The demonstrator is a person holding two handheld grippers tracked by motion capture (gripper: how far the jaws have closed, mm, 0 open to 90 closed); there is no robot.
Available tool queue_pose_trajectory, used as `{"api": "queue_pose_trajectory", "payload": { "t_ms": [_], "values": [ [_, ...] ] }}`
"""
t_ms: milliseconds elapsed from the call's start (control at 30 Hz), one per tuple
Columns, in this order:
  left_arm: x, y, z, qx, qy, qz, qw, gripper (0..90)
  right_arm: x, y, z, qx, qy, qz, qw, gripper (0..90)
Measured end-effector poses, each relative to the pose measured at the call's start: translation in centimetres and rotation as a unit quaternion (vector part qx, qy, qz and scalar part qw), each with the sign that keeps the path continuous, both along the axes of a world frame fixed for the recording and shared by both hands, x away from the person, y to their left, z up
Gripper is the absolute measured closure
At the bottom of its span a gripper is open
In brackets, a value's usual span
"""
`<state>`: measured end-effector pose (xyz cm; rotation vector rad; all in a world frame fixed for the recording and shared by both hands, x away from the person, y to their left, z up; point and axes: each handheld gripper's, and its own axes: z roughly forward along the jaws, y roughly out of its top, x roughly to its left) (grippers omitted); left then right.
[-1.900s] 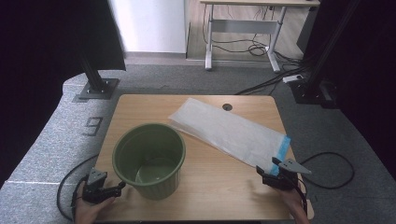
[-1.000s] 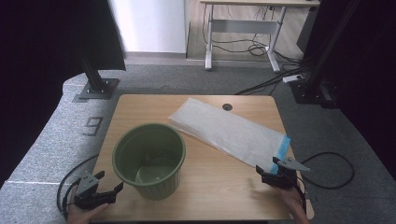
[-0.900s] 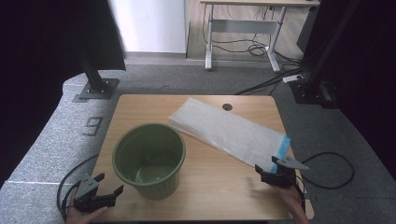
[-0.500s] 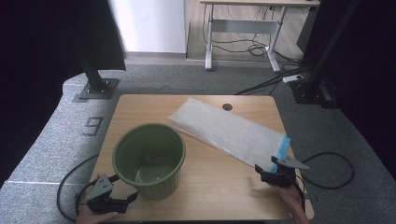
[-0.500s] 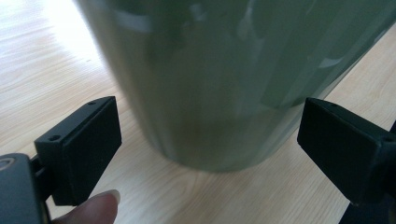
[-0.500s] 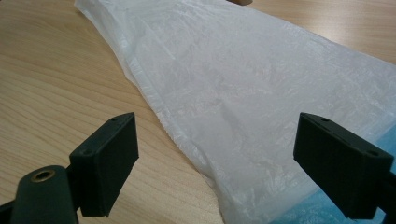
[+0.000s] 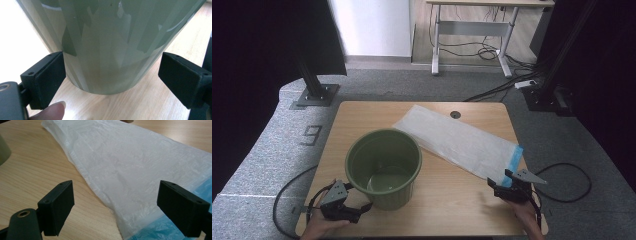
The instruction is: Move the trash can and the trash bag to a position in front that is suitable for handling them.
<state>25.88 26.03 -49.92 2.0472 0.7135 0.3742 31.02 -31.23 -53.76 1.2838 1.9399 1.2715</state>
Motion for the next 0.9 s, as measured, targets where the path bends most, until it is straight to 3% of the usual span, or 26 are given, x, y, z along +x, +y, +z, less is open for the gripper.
{"api": "queue_pose_trajectory", "payload": {
  "t_ms": [333, 467, 900],
  "values": [
    [2.3, -2.9, 0.4, 0.017, 0.002, -0.020, 0.9997, 10.6, 0.2, 0.7, -0.1, -0.002, 0.002, 0.029, 0.9996, 13.9],
    [3.4, -4.3, 0.9, 0.025, 0.002, -0.029, 0.9993, 10.5, 0.4, 0.9, -0.2, -0.018, 0.003, 0.036, 0.9992, 14.0],
    [5.8, -8.3, 1.3, 0.011, 0.001, -0.028, 0.9996, 10.3, 0.2, 0.9, -0.4, -0.019, 0.007, 0.028, 0.9994, 14.3]
  ]
}}
